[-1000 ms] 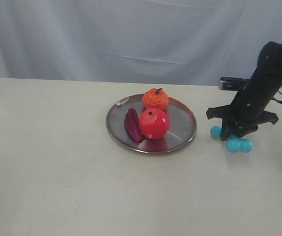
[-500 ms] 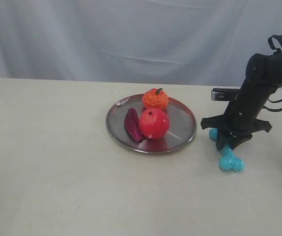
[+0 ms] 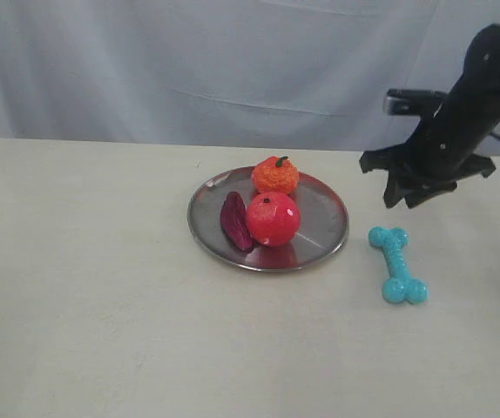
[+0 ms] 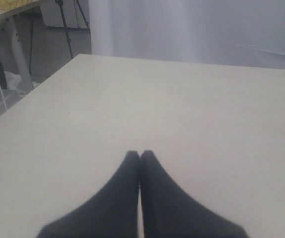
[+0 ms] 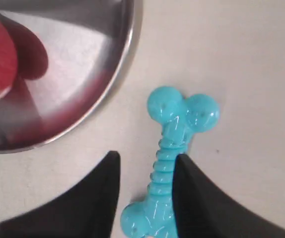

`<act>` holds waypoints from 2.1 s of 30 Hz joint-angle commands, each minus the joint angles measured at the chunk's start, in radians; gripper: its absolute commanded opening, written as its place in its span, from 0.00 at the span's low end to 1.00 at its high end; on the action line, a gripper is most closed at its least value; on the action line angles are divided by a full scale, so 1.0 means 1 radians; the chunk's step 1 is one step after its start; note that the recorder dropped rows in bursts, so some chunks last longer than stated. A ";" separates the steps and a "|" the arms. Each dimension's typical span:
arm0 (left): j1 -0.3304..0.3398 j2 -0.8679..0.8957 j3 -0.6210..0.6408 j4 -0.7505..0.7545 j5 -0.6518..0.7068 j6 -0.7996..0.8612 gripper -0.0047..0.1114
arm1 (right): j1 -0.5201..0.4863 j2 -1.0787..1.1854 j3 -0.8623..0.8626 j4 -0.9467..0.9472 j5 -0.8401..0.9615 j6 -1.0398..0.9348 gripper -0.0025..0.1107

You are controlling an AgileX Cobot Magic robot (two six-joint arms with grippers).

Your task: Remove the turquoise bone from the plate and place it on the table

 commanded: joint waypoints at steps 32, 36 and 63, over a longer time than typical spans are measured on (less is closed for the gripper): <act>0.002 -0.001 0.003 -0.001 -0.005 -0.004 0.04 | 0.038 -1.796 1.154 -0.052 -0.890 0.008 0.02; 0.002 -0.001 0.003 -0.001 -0.005 -0.004 0.04 | 0.038 -1.855 1.154 -0.052 -0.790 0.008 0.02; 0.002 -0.001 0.003 -0.001 -0.005 -0.004 0.04 | 0.038 -1.912 1.154 -0.052 -0.770 0.008 0.02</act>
